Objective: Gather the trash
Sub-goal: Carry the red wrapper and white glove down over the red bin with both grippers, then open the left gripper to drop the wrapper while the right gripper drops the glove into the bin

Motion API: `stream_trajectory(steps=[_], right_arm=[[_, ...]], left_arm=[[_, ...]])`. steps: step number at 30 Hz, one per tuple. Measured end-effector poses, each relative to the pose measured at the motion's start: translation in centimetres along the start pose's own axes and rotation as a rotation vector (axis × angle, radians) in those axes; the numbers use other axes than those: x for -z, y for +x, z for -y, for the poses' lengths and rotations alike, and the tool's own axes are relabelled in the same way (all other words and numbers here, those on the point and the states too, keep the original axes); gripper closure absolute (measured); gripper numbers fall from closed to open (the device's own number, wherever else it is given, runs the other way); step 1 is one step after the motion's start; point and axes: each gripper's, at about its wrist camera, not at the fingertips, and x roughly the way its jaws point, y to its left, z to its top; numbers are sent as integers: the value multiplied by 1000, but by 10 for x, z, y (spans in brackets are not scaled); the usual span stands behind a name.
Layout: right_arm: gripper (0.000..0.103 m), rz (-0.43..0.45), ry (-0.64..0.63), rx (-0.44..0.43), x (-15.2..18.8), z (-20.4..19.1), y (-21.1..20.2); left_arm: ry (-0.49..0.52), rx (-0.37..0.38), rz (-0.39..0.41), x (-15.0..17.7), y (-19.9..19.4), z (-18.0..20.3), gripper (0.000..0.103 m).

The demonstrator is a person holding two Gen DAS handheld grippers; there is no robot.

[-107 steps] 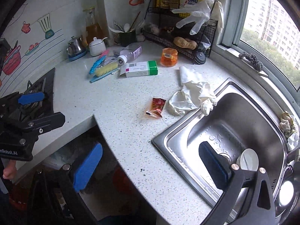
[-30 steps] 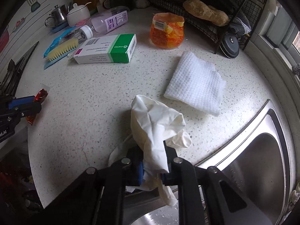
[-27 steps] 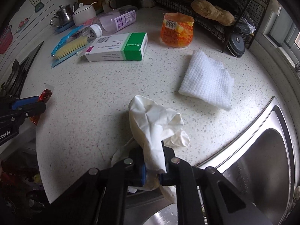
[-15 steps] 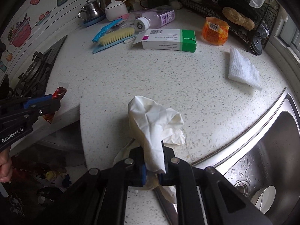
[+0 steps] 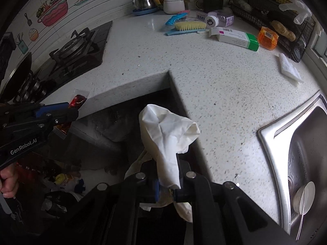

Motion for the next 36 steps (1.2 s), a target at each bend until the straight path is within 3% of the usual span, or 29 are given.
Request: stream_trajectory(steps=[8, 18, 24, 32, 36], right_arm=[[95, -96, -8, -22, 52, -28, 30], [95, -164, 27, -41, 107, -23, 102], [95, -154, 65, -23, 125, 4, 143], [95, -157, 117, 9, 140, 32, 186], [95, -166, 155, 7, 138, 38, 196]], left_arm=[[-20, 9, -99, 62, 27, 1, 86], [3, 24, -185, 105, 102, 12, 85], [33, 44, -222, 111, 168, 18, 85], [121, 37, -236, 94, 236, 41, 81], [147, 48, -221, 87, 247, 49, 65]])
